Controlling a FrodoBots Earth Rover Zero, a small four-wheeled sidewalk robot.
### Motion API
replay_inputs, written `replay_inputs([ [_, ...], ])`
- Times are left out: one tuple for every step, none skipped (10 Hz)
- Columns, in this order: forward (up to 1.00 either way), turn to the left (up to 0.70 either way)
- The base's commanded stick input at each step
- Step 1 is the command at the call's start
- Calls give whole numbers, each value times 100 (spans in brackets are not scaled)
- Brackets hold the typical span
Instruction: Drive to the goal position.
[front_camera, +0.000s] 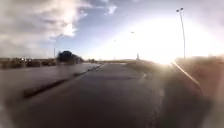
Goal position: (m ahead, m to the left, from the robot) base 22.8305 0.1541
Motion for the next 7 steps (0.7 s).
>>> replay_inputs([
  [70,0],
  [70,0],
  [70,0],
  [70,0],
  [70,0],
  [70,0],
  [70,0],
])
